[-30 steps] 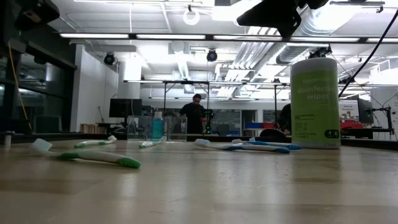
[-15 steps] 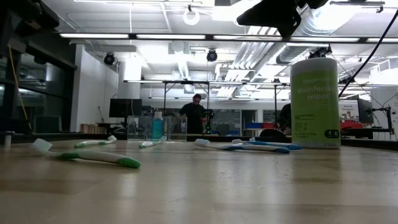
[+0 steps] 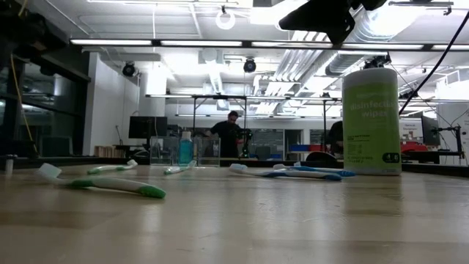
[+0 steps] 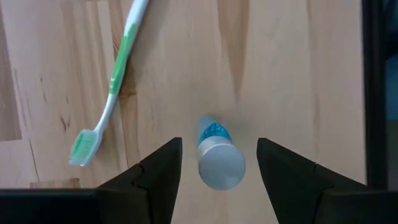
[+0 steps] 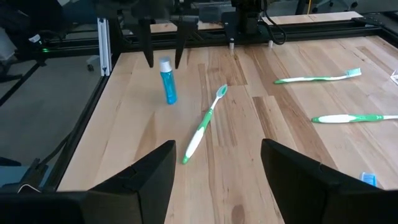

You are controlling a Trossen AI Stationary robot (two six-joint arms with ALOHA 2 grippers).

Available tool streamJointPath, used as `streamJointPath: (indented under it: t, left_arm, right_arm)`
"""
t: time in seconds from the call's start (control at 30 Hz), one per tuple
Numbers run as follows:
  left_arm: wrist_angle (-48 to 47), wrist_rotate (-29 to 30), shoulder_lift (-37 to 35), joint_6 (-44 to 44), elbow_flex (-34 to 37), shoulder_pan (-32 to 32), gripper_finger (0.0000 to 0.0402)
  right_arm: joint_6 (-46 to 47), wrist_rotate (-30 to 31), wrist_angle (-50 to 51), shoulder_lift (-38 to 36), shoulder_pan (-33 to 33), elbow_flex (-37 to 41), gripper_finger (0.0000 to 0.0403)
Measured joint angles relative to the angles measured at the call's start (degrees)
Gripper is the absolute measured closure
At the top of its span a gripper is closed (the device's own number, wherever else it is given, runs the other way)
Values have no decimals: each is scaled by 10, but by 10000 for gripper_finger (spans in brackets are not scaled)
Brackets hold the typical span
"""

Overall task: Pick & Place toothbrushing station
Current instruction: Put the blue mouthwash into the middle section of the transparent organizer

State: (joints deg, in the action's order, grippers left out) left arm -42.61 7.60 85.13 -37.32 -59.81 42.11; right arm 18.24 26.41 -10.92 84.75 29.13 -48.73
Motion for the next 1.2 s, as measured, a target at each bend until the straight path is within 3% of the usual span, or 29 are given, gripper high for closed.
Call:
streamJointPath:
  t: [0.37, 0.9, 1.2]
  left_arm:
    - [-1, -7, 38, 0, 0, 0, 199]
    - [-1, 2, 39, 15, -1, -1, 202]
    - [-1, 2, 39, 15, -1, -15, 265]
  right_arm:
    - [17, 0, 0, 0, 1, 0, 176]
    - [17, 0, 0, 0, 1, 0, 176]
    - [17, 0, 0, 0, 1, 0, 176]
